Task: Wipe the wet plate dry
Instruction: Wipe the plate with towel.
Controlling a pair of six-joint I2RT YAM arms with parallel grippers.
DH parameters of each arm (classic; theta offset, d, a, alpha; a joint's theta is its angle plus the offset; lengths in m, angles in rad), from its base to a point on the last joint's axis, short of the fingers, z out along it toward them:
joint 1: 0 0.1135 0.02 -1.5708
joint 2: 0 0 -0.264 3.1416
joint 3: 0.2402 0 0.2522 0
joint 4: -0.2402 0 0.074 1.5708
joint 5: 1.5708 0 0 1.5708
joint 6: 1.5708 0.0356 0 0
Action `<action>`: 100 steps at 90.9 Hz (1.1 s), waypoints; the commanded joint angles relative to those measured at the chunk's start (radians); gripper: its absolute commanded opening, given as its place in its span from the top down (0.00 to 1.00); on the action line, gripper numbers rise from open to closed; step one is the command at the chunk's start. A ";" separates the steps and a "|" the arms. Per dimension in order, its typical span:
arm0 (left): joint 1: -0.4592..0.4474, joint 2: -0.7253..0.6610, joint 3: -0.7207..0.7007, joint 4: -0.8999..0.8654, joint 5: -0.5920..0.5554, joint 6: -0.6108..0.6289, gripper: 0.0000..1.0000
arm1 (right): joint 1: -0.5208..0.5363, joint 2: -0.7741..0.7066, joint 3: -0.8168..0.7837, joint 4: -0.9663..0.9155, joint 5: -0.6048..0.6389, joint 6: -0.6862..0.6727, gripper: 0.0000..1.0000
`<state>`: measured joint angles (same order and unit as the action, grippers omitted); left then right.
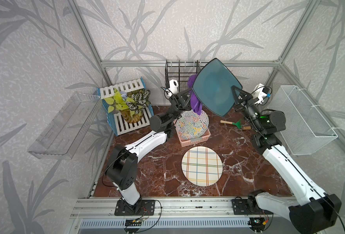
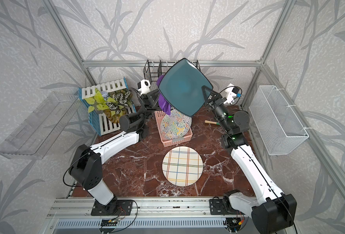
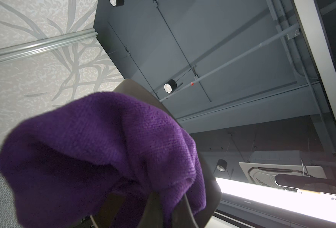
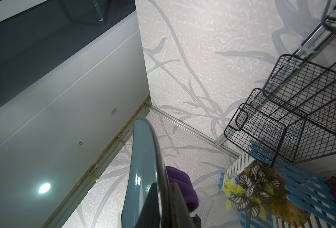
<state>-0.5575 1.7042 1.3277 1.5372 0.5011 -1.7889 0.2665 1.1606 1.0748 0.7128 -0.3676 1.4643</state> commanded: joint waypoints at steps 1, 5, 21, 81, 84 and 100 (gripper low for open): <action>0.005 0.005 0.087 0.009 0.026 -0.017 1.00 | 0.054 -0.027 -0.007 0.134 -0.021 -0.011 1.00; 0.000 0.023 0.095 -0.037 0.033 -0.010 1.00 | 0.071 -0.035 -0.013 0.128 -0.009 -0.019 1.00; -0.034 0.084 0.067 0.031 -0.010 -0.047 1.00 | 0.082 -0.039 -0.005 0.108 0.039 -0.032 1.00; -0.067 0.093 0.183 0.098 -0.018 -0.125 1.00 | 0.161 0.042 0.048 0.033 0.077 -0.078 1.00; -0.085 0.093 0.178 0.098 -0.017 -0.117 1.00 | 0.162 0.048 0.052 0.033 0.092 -0.077 1.00; -0.161 0.019 0.013 0.060 0.009 -0.012 1.00 | 0.130 0.102 0.137 -0.005 0.157 -0.051 1.00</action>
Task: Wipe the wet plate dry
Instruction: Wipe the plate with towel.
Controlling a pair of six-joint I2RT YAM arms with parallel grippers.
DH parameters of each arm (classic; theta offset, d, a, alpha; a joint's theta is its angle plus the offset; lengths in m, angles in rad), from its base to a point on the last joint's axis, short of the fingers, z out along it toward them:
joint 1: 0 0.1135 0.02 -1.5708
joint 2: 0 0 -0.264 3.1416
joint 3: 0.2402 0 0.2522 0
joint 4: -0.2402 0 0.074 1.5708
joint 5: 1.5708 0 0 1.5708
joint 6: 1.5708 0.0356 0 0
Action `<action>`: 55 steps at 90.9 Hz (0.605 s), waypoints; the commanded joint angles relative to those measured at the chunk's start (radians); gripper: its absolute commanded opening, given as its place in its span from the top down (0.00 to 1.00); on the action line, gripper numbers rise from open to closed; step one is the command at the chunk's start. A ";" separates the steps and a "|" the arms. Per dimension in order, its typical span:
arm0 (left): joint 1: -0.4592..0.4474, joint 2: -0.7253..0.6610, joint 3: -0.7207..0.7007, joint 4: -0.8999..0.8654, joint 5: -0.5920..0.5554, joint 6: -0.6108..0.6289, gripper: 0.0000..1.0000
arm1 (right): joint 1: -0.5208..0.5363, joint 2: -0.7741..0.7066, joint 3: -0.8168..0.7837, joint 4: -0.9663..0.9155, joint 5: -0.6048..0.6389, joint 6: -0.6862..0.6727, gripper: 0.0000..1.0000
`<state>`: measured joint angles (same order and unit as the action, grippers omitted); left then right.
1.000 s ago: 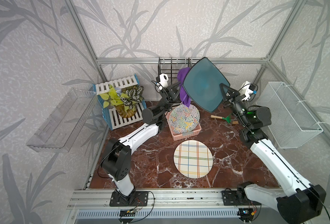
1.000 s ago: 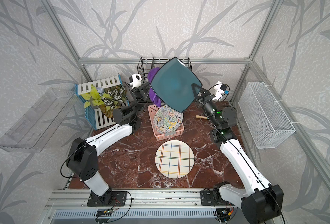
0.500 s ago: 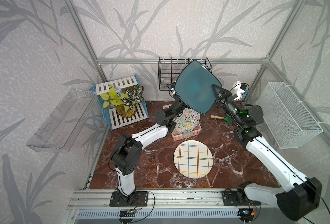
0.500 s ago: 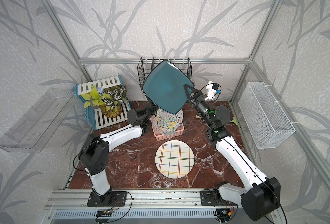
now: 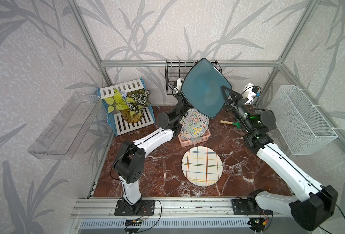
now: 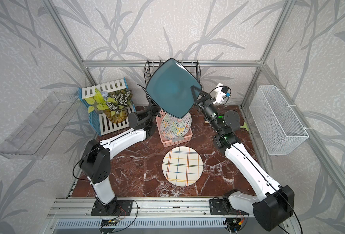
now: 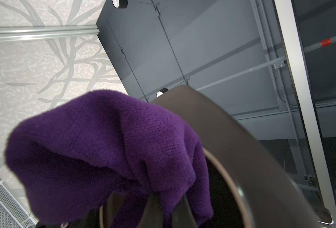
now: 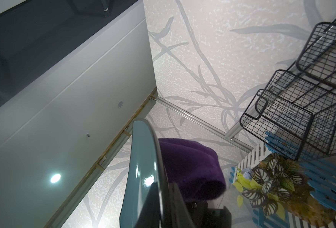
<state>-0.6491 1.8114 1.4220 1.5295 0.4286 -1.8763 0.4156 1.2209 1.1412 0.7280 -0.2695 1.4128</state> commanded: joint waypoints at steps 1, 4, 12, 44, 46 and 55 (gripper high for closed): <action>-0.071 -0.098 -0.096 0.063 0.084 0.083 1.00 | -0.023 0.045 0.075 -0.021 0.061 0.002 1.00; -0.071 -0.126 -0.145 0.043 0.087 0.112 1.00 | -0.038 0.051 0.087 -0.032 0.068 0.008 1.00; -0.064 -0.224 -0.285 -0.036 0.086 0.209 1.00 | -0.079 0.044 0.094 -0.073 0.087 0.011 1.00; -0.061 -0.572 -0.268 -1.296 -0.169 1.260 1.00 | -0.151 -0.034 0.078 -0.357 0.021 -0.203 1.00; -0.061 -0.560 -0.241 -1.327 -0.189 1.290 1.00 | -0.146 -0.031 0.076 -0.348 0.005 -0.210 1.00; -0.061 -0.497 -0.145 -1.432 -0.260 1.389 1.00 | -0.119 -0.025 0.056 -0.290 -0.010 -0.210 1.00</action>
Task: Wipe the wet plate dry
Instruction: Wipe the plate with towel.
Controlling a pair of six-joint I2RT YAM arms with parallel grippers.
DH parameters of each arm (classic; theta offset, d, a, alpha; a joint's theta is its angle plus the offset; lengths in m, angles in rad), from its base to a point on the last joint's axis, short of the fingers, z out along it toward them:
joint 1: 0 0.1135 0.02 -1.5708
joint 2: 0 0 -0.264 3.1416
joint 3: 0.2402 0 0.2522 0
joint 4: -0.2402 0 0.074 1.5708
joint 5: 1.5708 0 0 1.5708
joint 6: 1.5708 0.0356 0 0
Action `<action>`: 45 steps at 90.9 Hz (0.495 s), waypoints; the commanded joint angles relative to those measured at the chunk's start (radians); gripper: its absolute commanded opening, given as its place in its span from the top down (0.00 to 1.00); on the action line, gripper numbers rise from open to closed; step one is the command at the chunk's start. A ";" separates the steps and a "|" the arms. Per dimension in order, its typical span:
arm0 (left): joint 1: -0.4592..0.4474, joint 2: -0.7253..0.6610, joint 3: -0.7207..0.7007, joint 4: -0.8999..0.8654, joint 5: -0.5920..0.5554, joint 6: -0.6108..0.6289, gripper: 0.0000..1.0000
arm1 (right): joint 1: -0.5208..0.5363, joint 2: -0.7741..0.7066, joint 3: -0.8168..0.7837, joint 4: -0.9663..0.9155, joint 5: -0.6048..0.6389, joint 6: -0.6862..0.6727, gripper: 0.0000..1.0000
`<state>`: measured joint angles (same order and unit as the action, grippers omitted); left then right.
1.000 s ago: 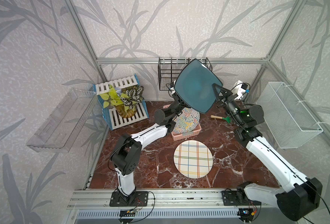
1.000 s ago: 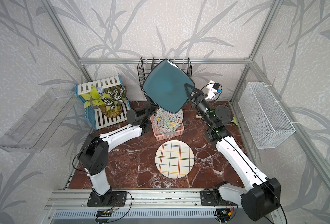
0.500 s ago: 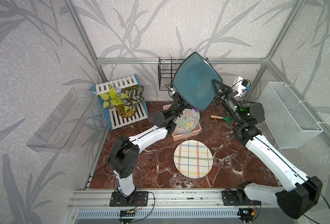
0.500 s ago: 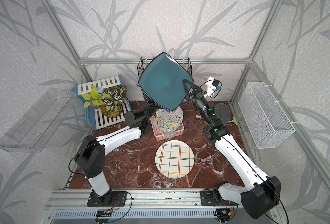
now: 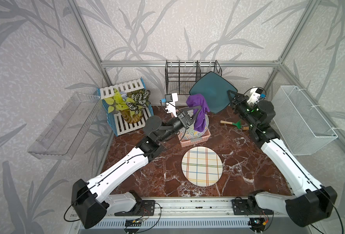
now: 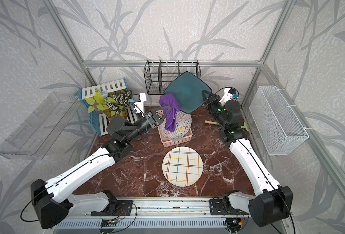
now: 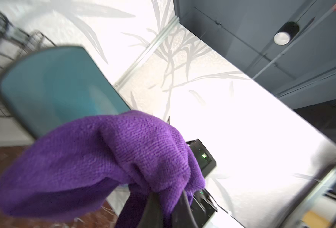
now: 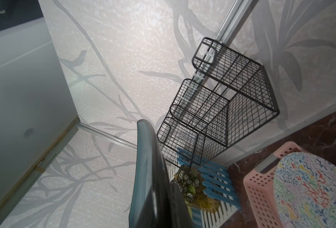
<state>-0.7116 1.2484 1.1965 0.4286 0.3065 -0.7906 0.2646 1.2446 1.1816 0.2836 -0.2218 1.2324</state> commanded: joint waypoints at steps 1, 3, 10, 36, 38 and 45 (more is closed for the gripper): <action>0.002 0.074 0.088 -0.338 -0.147 0.309 1.00 | 0.033 -0.048 0.011 0.162 -0.058 -0.028 1.00; 0.004 0.090 0.108 -0.356 -0.166 0.317 1.00 | 0.035 -0.049 0.006 0.171 -0.058 -0.025 1.00; 0.017 0.148 0.180 -0.439 -0.237 0.333 1.00 | 0.039 -0.054 -0.004 0.189 -0.058 -0.021 1.00; 0.105 0.241 0.379 -0.603 -0.312 0.439 1.00 | 0.092 -0.116 -0.061 0.197 -0.136 -0.103 1.00; 0.110 0.253 0.403 -0.619 -0.302 0.455 1.00 | 0.109 -0.124 -0.069 0.192 -0.137 -0.123 1.00; 0.088 0.306 0.510 -0.718 -0.212 0.571 1.00 | 0.164 -0.142 -0.086 0.185 -0.126 -0.171 1.00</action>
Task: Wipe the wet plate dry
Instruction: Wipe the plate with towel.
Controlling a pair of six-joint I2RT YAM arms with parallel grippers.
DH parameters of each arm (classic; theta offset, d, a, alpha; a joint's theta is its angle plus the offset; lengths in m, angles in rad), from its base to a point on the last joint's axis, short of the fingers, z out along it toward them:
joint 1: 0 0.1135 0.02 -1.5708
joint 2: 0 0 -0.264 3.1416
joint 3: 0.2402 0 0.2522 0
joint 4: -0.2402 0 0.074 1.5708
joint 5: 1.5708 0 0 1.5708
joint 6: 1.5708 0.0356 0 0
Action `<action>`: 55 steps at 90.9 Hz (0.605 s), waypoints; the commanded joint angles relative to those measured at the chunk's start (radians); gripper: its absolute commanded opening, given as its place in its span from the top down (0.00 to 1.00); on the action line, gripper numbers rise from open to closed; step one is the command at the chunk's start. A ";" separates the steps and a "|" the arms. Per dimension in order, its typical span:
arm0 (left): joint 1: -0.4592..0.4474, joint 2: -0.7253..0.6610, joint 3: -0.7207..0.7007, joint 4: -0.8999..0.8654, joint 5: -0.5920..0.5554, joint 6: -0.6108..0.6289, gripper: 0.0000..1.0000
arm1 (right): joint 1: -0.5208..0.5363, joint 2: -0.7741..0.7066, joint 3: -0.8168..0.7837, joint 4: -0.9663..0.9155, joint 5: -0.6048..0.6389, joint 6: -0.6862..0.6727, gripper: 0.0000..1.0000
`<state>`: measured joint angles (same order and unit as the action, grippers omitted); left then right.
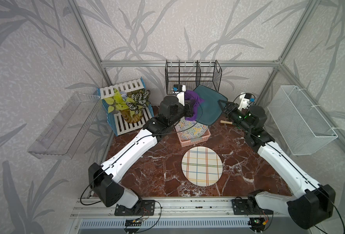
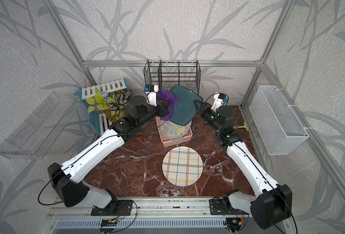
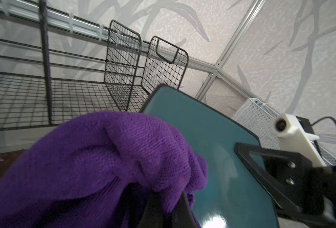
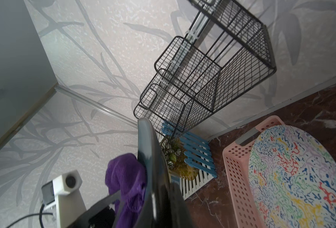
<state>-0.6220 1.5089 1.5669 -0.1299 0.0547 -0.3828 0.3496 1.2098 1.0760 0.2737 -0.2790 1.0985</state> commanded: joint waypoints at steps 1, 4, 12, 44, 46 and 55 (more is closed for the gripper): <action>-0.009 0.055 0.160 -0.181 0.053 0.182 1.00 | 0.084 -0.110 0.020 0.195 -0.067 -0.040 1.00; -0.033 0.098 0.215 -0.243 0.086 0.219 1.00 | 0.094 -0.109 0.020 0.196 -0.061 -0.046 1.00; -0.094 0.147 0.249 -0.309 0.164 0.248 1.00 | 0.094 -0.101 0.021 0.220 -0.019 -0.015 1.00; -0.117 -0.057 -0.091 -0.171 0.268 0.184 1.00 | -0.020 -0.066 0.058 0.280 -0.009 0.131 1.00; -0.117 -0.055 -0.089 -0.168 0.277 0.178 1.00 | -0.018 -0.063 0.070 0.276 -0.027 0.127 1.00; -0.141 -0.004 -0.046 -0.142 0.327 0.142 1.00 | 0.030 -0.035 0.114 0.270 -0.061 0.097 1.00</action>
<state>-0.7467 1.4551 1.5028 -0.2337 0.3111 -0.2134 0.3264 1.1938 1.0679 0.2668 -0.2653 1.1343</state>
